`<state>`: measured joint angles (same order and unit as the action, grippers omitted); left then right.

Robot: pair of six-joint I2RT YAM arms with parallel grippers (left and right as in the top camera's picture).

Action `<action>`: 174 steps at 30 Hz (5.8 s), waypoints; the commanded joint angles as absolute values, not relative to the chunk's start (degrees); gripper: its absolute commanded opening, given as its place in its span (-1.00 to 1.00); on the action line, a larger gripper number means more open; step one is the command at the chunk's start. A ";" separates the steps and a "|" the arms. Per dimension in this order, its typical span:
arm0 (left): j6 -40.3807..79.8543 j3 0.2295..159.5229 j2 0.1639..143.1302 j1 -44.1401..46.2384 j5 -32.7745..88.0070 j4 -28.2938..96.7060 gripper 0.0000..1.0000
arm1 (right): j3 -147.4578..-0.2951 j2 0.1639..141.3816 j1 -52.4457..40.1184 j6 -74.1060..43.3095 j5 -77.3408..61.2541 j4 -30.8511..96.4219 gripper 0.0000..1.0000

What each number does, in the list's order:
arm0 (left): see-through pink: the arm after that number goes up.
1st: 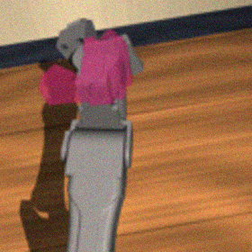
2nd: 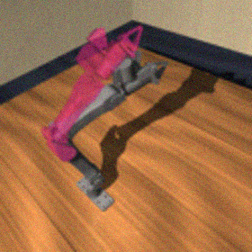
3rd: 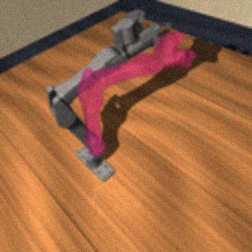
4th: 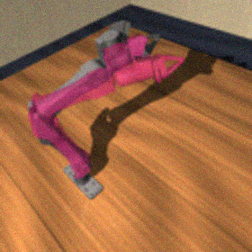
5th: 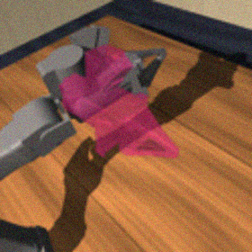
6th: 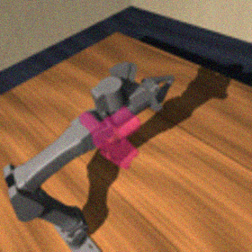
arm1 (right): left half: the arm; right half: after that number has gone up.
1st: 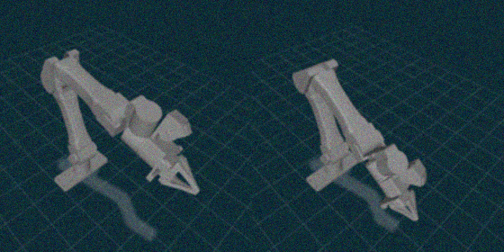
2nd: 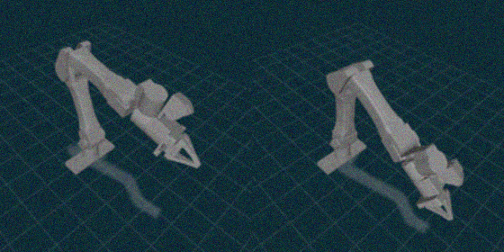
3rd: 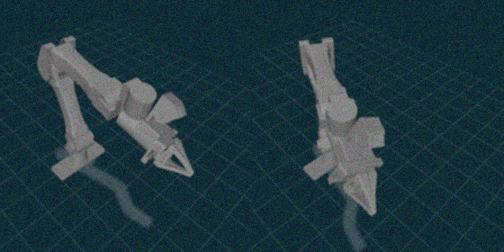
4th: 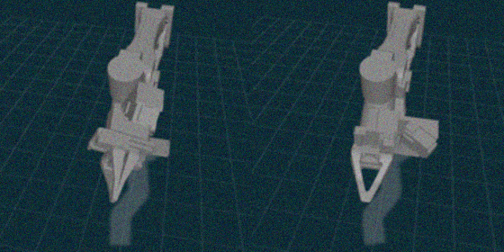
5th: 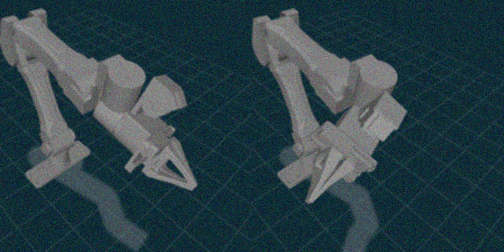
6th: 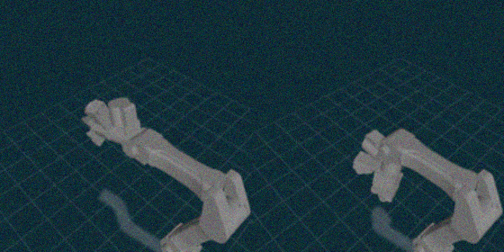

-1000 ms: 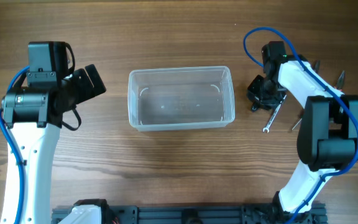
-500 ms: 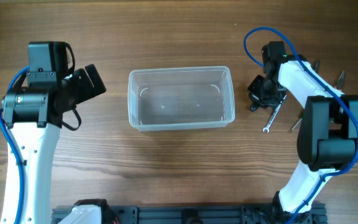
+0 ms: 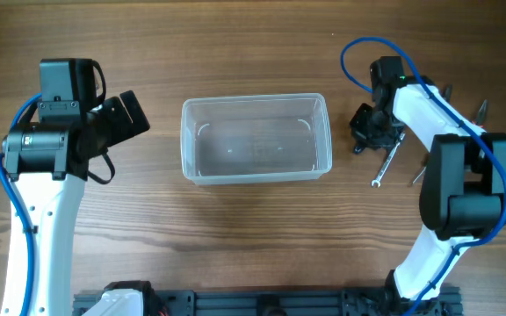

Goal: Pack container
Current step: 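Lower the right gripper and grasp the red-handled screwdriver, then carry the screwdriver into the container and open the right gripper, then move the right gripper to the red wire cutters and grasp them, then place the red wire cutters into the container and release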

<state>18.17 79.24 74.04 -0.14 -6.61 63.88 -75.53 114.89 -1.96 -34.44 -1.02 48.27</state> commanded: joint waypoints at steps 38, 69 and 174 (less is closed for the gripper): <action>18.90 79.68 74.24 -0.54 -7.16 63.94 0.99 | -101.41 123.22 -29.06 39.38 -15.92 67.02 0.40; 18.92 79.68 74.24 -0.54 -7.16 63.92 1.00 | -114.24 129.84 11.75 -28.67 2.70 71.61 1.00; 18.26 79.68 74.24 -0.49 -7.16 65.89 1.00 | -109.19 99.70 -28.21 -0.32 9.30 68.20 1.00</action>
<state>18.17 79.24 74.04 -0.14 -6.63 65.56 -106.85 105.01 -32.53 14.72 2.81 67.70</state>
